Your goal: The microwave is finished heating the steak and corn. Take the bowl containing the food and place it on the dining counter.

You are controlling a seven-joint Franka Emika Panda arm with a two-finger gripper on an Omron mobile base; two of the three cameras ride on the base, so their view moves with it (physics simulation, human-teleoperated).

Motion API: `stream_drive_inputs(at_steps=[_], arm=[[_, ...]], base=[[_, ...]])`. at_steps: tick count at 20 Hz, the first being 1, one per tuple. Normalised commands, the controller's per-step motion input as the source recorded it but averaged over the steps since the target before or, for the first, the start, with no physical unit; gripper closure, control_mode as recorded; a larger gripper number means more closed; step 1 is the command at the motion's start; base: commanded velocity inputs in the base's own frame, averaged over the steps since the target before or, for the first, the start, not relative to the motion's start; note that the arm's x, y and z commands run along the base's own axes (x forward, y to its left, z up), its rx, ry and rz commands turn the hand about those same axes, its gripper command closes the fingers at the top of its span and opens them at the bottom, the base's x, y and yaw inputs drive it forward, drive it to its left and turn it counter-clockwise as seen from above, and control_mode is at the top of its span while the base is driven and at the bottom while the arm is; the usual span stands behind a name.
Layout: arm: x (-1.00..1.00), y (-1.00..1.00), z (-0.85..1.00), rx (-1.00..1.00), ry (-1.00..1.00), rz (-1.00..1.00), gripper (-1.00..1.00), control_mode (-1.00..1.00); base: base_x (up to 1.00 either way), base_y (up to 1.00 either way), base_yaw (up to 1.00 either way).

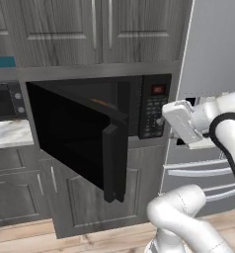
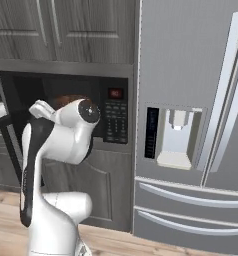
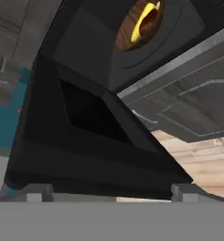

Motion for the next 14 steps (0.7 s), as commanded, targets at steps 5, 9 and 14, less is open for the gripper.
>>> stream_drive_inputs(at_steps=[5,9,14], arm=[[0.97,0.2,-0.08,0.16,0.21,0.18,-1.0,-1.0],[0.59,0.88,0.0,0.03,0.21,0.13,-1.0,-1.0],[0.09,0.98,0.01,0.0,0.21,0.18,-1.0,-1.0]], base=[[0.0,0.0,0.0],[0.0,0.0,0.0],[0.0,0.0,0.0]])
